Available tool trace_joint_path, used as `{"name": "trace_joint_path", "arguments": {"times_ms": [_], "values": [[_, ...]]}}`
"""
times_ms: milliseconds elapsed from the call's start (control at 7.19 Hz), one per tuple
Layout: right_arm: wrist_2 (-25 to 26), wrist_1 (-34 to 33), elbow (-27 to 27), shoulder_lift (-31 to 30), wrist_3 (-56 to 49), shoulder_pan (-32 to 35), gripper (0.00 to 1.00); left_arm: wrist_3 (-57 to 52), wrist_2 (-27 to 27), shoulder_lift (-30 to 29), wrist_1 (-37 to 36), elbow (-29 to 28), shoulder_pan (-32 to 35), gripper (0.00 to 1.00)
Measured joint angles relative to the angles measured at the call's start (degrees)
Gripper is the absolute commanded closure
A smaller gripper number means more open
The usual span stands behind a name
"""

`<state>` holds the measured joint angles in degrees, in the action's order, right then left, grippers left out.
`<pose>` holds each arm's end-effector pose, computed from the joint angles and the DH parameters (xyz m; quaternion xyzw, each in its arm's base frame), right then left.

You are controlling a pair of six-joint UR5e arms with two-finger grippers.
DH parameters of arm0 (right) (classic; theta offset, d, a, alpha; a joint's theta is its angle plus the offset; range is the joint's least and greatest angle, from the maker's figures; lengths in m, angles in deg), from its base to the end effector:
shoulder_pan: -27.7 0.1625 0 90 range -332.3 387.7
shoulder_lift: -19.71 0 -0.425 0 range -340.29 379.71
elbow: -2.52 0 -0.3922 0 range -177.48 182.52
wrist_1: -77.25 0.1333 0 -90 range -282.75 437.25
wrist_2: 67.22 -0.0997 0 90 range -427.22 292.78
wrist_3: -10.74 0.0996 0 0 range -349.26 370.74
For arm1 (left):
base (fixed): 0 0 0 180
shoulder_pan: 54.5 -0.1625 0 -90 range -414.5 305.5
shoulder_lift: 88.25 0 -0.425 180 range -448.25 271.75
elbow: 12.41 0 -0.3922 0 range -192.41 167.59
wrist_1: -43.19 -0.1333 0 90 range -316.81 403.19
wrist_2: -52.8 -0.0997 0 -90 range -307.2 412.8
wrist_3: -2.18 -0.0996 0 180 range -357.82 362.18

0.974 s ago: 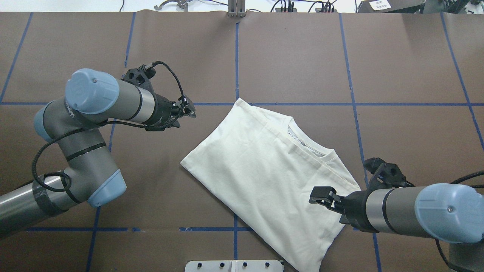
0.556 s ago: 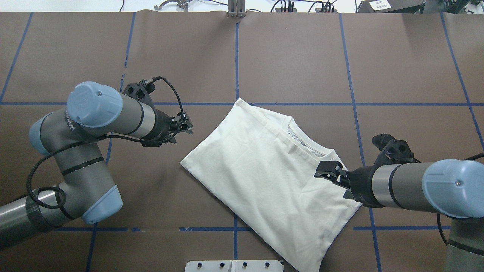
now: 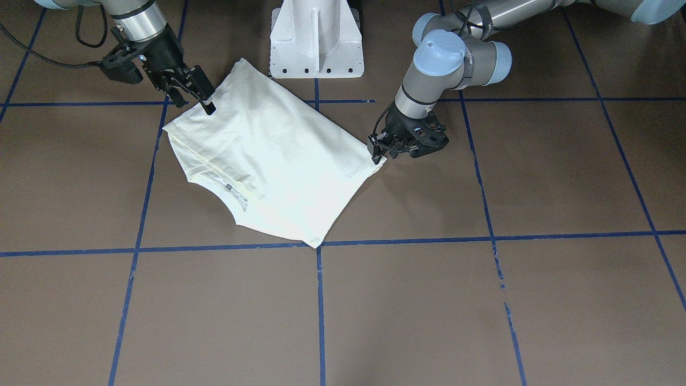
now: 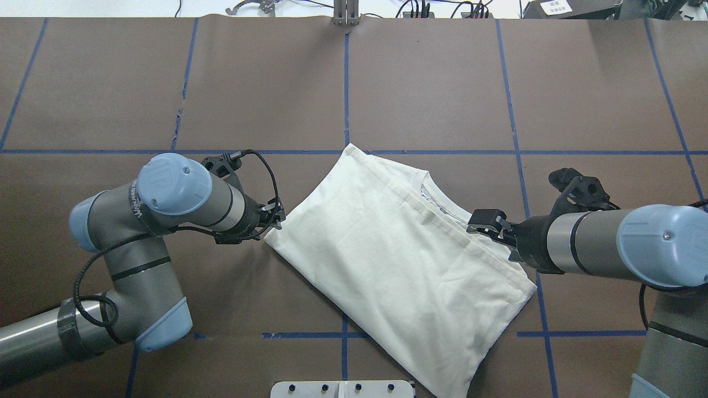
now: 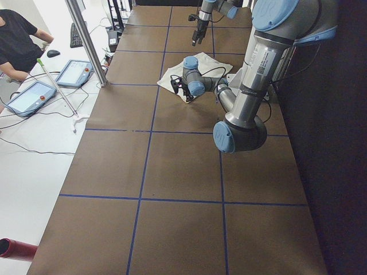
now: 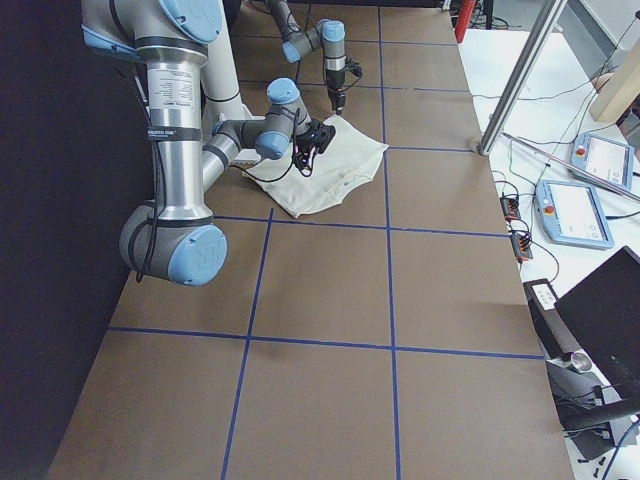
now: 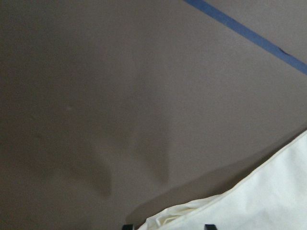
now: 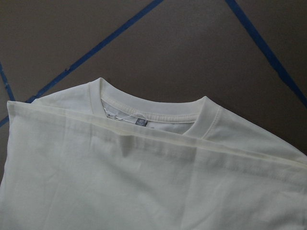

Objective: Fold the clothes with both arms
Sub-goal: 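Move both grippers to opposite sides of the rotated folded shirt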

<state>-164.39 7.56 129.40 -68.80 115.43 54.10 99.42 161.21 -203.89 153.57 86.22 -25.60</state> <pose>-0.3536 -0.3105 0.3101 -0.0043 -0.4920 0.2766 0.8254 0.5135 -0.3998 0.2982 -0.0544 0.4718 -0.2022 0.8565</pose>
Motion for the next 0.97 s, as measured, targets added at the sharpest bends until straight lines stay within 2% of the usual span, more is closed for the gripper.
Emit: {"name": "trace_joint_path", "arguments": {"times_ms": [139,278,417,556,974], "values": [[0.02,0.00,-0.06,0.04,-0.07,0.09,0.00,-0.05,-0.02,-0.04,-0.02,-0.38,-0.29,0.55],[0.01,0.00,-0.13,0.07,-0.09,0.11,0.00,-0.11,-0.05,-0.07,0.01,-1.05,-0.52,0.61],[0.03,0.00,-0.21,0.07,-0.10,0.14,0.00,-0.21,-0.07,-0.12,0.08,-1.67,-0.72,0.95],[0.05,0.00,-0.27,0.05,-0.10,0.17,0.00,-0.38,-0.06,-0.16,0.16,-1.97,-0.81,1.00],[-0.04,0.00,-0.41,0.05,-0.11,0.18,0.00,-1.70,-0.13,-0.01,0.09,-1.72,-0.42,1.00]]}}
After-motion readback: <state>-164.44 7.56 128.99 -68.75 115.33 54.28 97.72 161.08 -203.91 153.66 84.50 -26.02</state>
